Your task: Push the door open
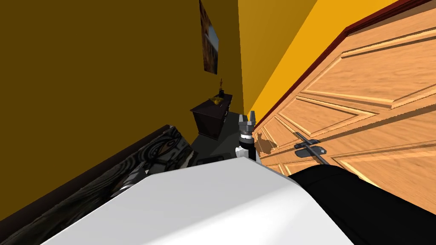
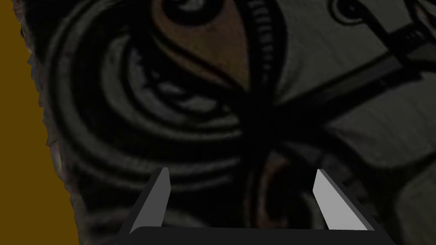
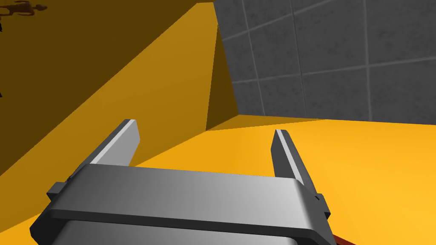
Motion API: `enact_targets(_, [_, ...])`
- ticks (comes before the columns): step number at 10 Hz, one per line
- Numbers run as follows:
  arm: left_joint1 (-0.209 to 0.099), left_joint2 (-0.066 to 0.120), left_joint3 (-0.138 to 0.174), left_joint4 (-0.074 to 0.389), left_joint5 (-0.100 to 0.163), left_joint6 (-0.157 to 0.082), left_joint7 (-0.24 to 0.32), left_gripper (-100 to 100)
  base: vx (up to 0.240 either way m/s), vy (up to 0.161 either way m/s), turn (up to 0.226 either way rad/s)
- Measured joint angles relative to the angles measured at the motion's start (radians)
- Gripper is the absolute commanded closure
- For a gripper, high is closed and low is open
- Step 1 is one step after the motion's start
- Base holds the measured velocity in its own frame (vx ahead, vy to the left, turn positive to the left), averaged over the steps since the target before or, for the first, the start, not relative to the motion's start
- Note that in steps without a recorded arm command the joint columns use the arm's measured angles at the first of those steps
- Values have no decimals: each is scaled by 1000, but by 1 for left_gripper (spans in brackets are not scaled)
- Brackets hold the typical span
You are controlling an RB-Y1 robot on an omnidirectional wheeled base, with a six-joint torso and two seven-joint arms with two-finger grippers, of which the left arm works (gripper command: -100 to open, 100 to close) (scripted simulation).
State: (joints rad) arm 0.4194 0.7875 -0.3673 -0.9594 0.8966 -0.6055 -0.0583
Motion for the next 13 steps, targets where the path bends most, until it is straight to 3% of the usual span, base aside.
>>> enact_targets(1, [0,20,-5,22,7,-10,15,-100,-30,27,260])
enact_targets(3, [63,70,18,-9,43,-15,12,-100,-23,29,393])
enact_targets(4, [87,92,33,-21,65,-16,4,-100,-6,9,75])
enact_targets(6, [86,116,24,18,74,-34,24,-100,1,14,202])
enact_targets(7, [114,131,39,-2,91,-34,15,-100,0,17,361])
enact_targets(9, [138,164,39,20,110,-57,29,-100,1,15,249])
enact_targets(10, [178,188,59,-9,134,-58,17,-100,-1,16,245])
enact_targets(11, [194,206,68,-16,149,-57,10,-100,0,19,246])
enact_targets(13, [208,244,62,21,162,-79,37,-100,1,15,244])
